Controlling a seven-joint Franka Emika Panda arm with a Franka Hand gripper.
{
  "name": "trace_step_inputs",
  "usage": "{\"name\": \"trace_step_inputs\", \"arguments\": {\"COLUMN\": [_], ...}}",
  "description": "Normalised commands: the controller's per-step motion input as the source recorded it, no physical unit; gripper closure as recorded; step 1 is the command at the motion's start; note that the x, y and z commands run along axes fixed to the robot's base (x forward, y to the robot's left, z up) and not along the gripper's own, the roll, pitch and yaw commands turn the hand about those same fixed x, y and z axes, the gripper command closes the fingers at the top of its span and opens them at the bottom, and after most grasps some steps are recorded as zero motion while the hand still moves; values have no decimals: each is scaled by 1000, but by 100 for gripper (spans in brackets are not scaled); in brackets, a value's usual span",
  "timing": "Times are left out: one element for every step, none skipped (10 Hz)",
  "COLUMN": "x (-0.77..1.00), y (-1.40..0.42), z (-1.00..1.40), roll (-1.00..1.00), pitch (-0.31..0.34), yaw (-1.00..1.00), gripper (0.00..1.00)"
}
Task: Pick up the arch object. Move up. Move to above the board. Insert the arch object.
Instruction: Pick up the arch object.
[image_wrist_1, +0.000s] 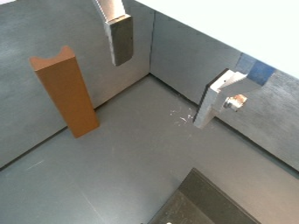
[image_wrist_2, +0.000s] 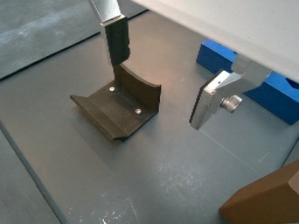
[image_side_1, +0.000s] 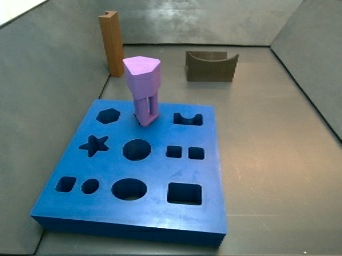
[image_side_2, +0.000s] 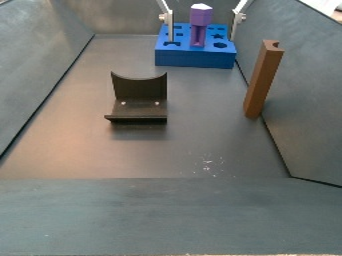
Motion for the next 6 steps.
{"name": "trace_step_inputs", "arguments": {"x": [-606, -814, -860, -946, -1000, -1000], "y": [0, -17, -9, 0, 0, -134], "z": [-89, -186, -229, -66, -46, 111], "roll": [36, 7, 0, 0, -6, 0], "pitch": [-57, -56, -44, -69, -84, -163], "yaw": [-240, -343, -331, -246, -163, -3], "gripper": [0, 0, 0, 0, 0, 0]}}
